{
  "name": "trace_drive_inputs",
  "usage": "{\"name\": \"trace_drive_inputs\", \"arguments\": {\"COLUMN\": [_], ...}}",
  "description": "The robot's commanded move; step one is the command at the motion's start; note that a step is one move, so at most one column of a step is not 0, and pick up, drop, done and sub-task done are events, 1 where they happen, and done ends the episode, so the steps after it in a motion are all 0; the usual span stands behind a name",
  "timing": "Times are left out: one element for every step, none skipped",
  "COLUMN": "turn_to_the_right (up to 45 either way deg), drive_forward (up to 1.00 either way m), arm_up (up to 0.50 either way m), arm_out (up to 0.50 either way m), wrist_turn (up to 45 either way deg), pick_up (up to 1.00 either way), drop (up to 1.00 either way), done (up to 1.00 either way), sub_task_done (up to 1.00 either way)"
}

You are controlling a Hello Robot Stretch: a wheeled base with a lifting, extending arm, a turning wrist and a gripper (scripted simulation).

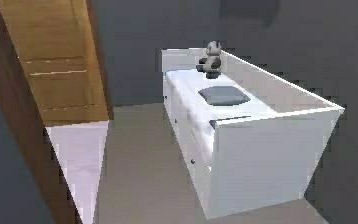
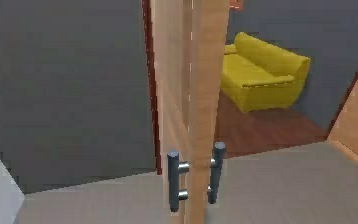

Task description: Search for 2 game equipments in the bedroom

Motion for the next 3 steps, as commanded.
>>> {"name": "trace_drive_inputs", "arguments": {"turn_to_the_right": [42.0, 0.0, -45.0], "drive_forward": [0.0, 0.15, 0.0], "arm_up": [0.0, 0.0, 0.0], "arm_out": [0.0, 0.0, 0.0], "wrist_turn": [0.0, 0.0, 0.0], "pick_up": [0.0, 0.0, 0.0], "drop": [0.0, 0.0, 0.0], "done": [0.0, 0.0, 0.0], "sub_task_done": [0.0, 0.0, 0.0]}}
